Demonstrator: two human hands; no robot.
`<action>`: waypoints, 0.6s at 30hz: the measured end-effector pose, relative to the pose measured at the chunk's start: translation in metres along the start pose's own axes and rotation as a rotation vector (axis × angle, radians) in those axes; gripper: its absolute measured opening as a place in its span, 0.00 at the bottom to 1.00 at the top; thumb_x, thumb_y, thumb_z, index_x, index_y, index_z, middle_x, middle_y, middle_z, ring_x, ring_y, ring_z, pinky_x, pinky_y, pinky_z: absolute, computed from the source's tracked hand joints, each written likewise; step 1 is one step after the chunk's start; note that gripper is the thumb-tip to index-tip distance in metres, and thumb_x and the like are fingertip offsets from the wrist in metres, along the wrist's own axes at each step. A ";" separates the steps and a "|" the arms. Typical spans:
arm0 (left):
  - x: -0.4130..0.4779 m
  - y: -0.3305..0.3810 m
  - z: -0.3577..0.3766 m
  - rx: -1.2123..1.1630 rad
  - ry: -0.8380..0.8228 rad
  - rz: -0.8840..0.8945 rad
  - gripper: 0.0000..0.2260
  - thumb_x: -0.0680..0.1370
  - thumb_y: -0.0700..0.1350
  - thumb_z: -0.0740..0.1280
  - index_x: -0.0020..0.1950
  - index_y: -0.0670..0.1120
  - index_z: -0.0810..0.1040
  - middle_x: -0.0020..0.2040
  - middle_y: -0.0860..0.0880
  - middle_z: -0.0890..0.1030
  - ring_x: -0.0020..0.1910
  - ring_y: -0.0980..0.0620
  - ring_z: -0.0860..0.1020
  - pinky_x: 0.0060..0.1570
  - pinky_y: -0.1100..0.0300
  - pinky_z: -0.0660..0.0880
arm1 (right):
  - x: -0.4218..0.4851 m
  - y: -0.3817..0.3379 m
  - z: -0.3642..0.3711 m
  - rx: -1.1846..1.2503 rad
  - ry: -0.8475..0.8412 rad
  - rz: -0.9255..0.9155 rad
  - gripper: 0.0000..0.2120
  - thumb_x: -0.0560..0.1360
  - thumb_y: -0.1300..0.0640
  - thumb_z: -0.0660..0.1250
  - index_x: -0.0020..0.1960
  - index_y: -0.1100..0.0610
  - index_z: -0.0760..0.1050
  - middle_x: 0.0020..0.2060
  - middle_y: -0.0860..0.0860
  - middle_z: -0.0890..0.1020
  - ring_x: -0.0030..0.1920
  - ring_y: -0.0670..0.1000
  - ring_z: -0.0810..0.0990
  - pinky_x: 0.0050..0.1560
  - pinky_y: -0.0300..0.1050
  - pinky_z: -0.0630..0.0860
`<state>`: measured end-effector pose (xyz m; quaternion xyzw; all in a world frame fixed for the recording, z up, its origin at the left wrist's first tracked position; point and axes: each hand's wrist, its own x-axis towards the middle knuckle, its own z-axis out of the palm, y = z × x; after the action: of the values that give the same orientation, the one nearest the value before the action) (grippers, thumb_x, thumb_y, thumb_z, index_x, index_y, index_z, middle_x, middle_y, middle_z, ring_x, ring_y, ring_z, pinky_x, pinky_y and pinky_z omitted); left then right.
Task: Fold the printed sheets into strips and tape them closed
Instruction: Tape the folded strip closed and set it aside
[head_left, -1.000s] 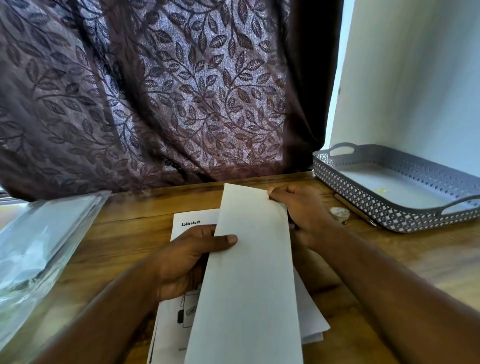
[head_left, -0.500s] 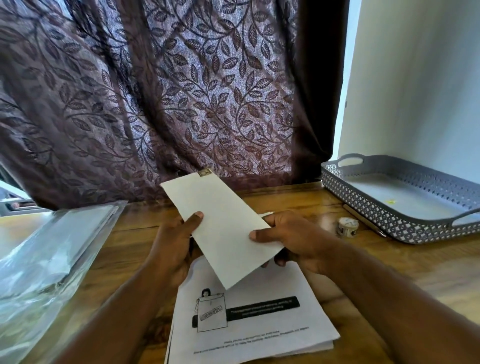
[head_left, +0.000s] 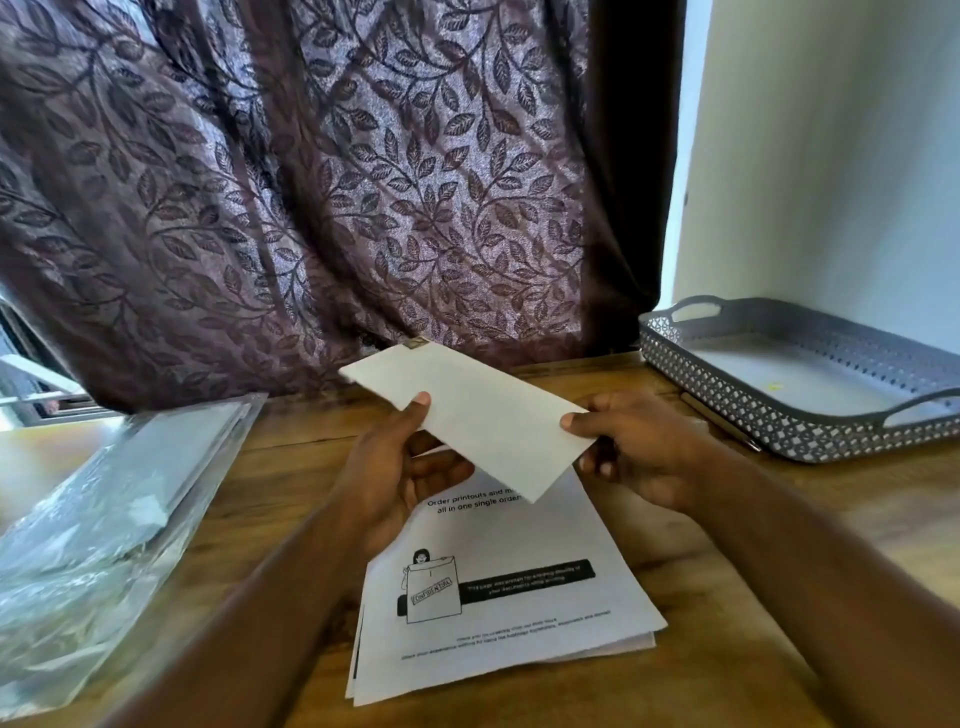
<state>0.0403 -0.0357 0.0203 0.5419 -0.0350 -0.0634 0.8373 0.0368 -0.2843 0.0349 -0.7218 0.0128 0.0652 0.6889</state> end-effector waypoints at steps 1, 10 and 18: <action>-0.006 -0.002 0.008 0.025 -0.059 -0.008 0.19 0.78 0.54 0.66 0.64 0.44 0.78 0.53 0.40 0.86 0.48 0.42 0.86 0.40 0.54 0.83 | -0.005 -0.001 -0.008 0.032 0.026 -0.007 0.07 0.80 0.62 0.68 0.55 0.64 0.81 0.44 0.60 0.87 0.28 0.47 0.80 0.24 0.36 0.70; -0.067 -0.035 0.104 0.201 -0.578 -0.129 0.20 0.74 0.51 0.74 0.64 0.46 0.79 0.59 0.39 0.84 0.57 0.39 0.83 0.51 0.52 0.82 | -0.064 -0.033 -0.156 0.179 0.478 -0.184 0.04 0.78 0.70 0.66 0.52 0.69 0.77 0.35 0.62 0.79 0.25 0.49 0.79 0.22 0.37 0.72; -0.088 -0.069 0.170 0.098 -0.837 -0.278 0.21 0.77 0.45 0.72 0.68 0.39 0.74 0.62 0.33 0.80 0.58 0.38 0.82 0.55 0.51 0.81 | -0.072 -0.042 -0.227 -0.149 0.713 -0.113 0.15 0.77 0.77 0.58 0.62 0.78 0.71 0.41 0.70 0.77 0.29 0.57 0.82 0.23 0.38 0.78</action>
<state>-0.0730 -0.2050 0.0279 0.5083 -0.3009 -0.3874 0.7078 -0.0127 -0.5135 0.0944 -0.7470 0.2075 -0.2278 0.5891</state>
